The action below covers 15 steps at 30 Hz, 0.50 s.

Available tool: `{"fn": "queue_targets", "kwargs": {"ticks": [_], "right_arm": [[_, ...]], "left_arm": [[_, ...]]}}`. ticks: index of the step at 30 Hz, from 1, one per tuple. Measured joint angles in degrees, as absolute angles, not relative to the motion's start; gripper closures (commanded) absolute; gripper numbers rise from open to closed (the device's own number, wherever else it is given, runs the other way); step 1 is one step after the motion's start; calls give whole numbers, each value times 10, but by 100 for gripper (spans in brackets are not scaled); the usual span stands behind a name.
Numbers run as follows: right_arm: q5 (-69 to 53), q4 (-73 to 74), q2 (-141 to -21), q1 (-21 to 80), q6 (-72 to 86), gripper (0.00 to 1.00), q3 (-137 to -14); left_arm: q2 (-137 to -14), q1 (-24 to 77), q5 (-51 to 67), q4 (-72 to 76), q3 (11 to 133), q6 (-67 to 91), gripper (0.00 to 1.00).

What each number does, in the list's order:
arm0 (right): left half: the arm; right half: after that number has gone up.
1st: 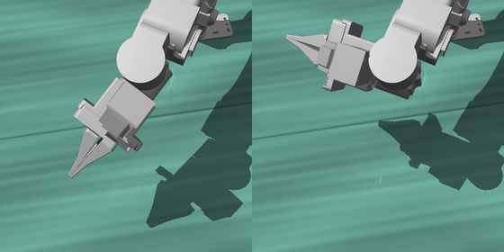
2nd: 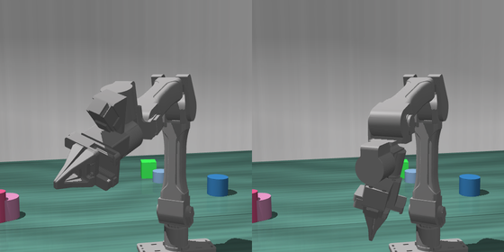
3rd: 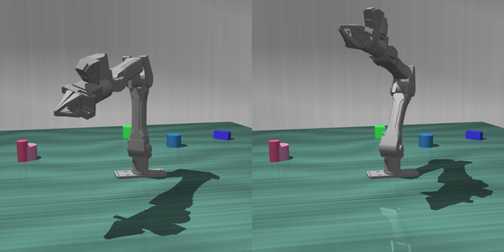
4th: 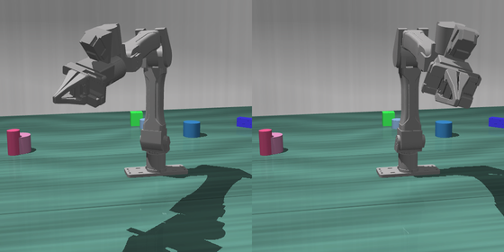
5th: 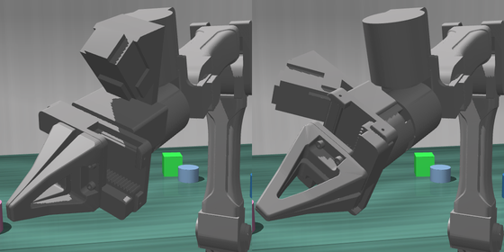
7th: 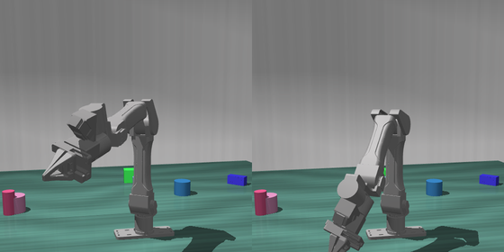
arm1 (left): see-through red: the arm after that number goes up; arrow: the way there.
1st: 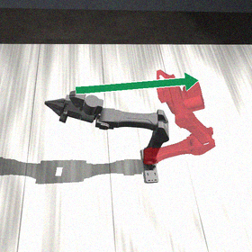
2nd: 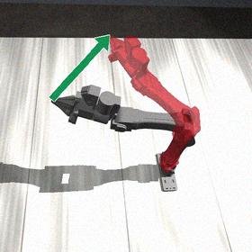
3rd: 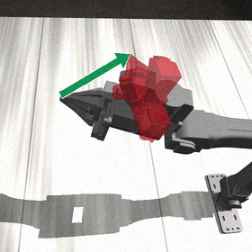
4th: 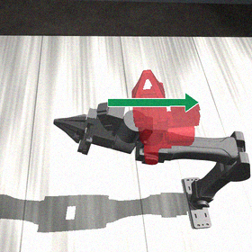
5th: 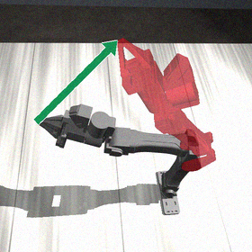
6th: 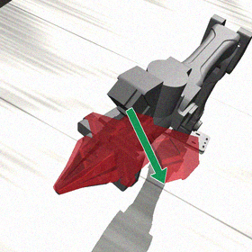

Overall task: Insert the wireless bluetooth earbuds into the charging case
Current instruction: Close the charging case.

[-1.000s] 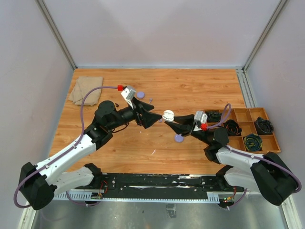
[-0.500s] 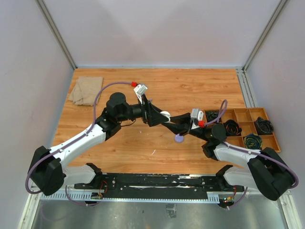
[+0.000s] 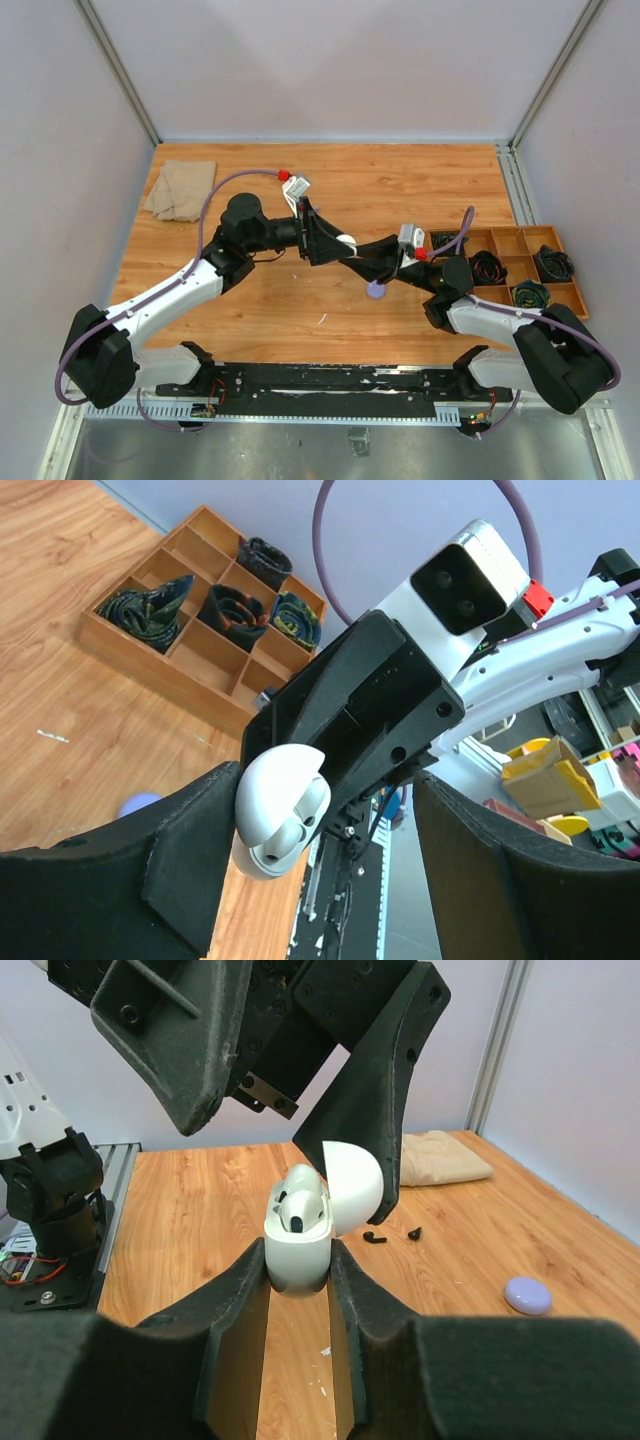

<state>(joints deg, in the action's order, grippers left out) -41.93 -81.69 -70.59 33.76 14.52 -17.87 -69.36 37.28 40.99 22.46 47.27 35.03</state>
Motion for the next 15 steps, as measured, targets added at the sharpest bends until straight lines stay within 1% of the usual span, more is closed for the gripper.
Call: {"fn": "queue_targets", "kwargs": {"ticks": [10,15], "right_arm": [[-427,-805,-706,337,152,99,-179],[-430,-772,-696,336,152,99,-179]], "left_arm": [[-683,372,422,237,473,352,27],[-666,370,409,219,473,339,23]]}}
